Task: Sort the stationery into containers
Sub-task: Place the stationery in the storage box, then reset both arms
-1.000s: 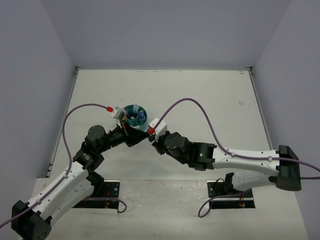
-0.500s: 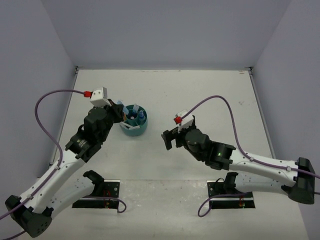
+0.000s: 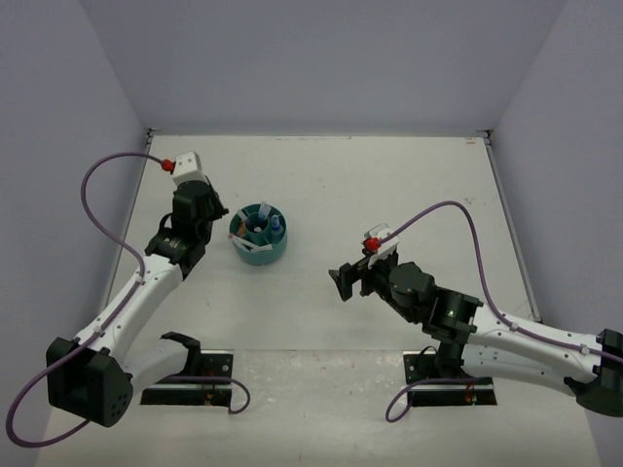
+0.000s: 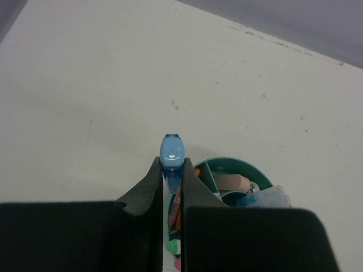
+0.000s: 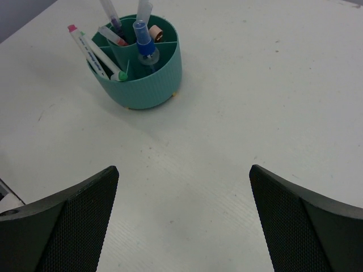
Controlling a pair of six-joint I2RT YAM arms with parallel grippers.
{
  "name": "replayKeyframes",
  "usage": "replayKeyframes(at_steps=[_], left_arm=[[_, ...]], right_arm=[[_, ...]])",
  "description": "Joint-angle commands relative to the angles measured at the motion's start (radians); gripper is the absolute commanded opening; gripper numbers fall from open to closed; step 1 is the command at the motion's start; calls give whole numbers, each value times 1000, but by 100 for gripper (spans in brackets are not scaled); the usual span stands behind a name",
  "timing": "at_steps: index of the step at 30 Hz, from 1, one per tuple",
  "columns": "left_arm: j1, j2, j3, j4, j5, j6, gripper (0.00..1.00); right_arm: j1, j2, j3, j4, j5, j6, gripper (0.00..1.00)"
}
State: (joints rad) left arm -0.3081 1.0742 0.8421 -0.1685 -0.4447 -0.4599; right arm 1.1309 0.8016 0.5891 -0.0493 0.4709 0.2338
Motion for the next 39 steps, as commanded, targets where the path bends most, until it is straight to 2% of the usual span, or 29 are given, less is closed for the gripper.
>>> replayKeyframes(at_steps=[1, 15, 17, 19, 21, 22, 29, 31, 33, 36, 39], left_arm=[[3, 17, -58, 147, 115, -14, 0], [3, 68, -189, 251, 201, -68, 0], [3, 63, -218, 270, 202, -75, 9], [3, 58, -236, 287, 207, -78, 31], [3, 40, -241, 287, 211, -80, 48], [3, 32, -240, 284, 212, -80, 53], [1, -94, -208, 219, 241, -89, 63], [1, -172, -174, 177, 235, -89, 71], [1, -211, -138, 94, 226, -83, 84], [1, -276, -93, -8, 221, -56, 100], [1, -340, -18, -140, 225, 21, 100]], right_arm=[[-5, -33, -8, 43, -37, -24, 99], [-3, -36, -9, 43, -54, -22, 99], [-5, -30, -8, 43, -52, -18, 99], [-5, -24, -6, 43, -52, -14, 99], [-10, -19, -6, 42, -50, -7, 99], [-11, -17, -6, 43, -48, -5, 99], [-37, -18, -6, 42, -29, 22, 99], [-40, -19, -2, 42, -18, 36, 99], [-40, -33, 2, 42, 12, 63, 99], [-40, -66, 27, 2, 150, 123, 99], [-40, -129, 119, -216, 346, 145, 99]])
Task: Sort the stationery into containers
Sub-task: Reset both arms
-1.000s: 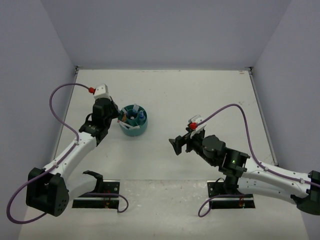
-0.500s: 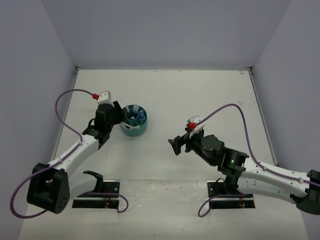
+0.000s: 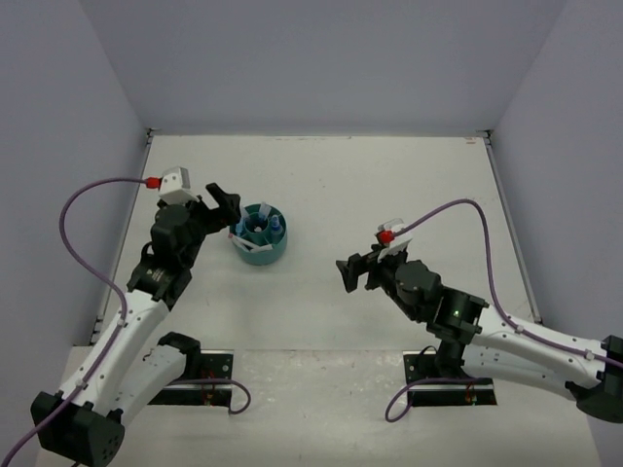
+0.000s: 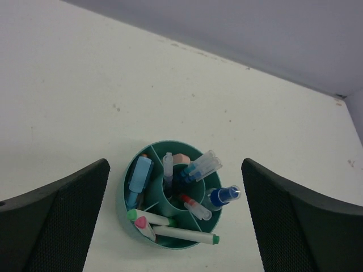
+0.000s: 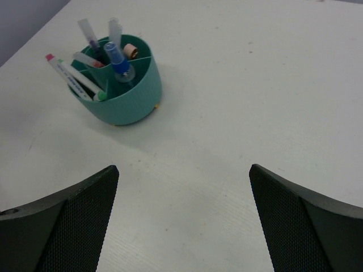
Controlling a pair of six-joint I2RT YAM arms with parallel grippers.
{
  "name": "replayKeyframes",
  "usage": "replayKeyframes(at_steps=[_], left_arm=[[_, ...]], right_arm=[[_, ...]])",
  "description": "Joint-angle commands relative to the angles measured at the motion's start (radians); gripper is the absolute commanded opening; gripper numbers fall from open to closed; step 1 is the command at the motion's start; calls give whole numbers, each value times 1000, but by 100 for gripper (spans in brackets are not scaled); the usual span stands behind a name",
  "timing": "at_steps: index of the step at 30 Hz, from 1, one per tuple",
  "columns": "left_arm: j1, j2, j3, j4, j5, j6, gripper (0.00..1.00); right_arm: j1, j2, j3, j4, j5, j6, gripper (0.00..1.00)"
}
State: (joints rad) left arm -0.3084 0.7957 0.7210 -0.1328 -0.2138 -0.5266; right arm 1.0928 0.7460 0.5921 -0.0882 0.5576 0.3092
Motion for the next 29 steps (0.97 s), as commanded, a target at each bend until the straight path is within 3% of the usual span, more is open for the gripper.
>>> replayKeyframes(at_steps=[1, 4, 6, 10, 18, 29], left_arm=[[1, -69, 126, -231, -17, 102, 100], [2, -98, 186, -373, -90, 133, 100], [2, -132, 202, -425, -134, 167, 100], [2, -307, 111, -413, -173, 248, 100], [3, -505, -41, -334, -262, 230, 100], [2, -487, -51, -355, -263, 215, 100]], right_arm=[[-2, -90, 155, -265, 312, 118, 99], [-2, -160, 276, -509, 394, 234, 99], [-2, -216, 311, -578, 409, 241, 99], [-2, -302, 374, -766, 457, 310, 99], [-2, -387, 316, -806, 458, 336, 99], [-2, -418, 231, -797, 490, 380, 99]])
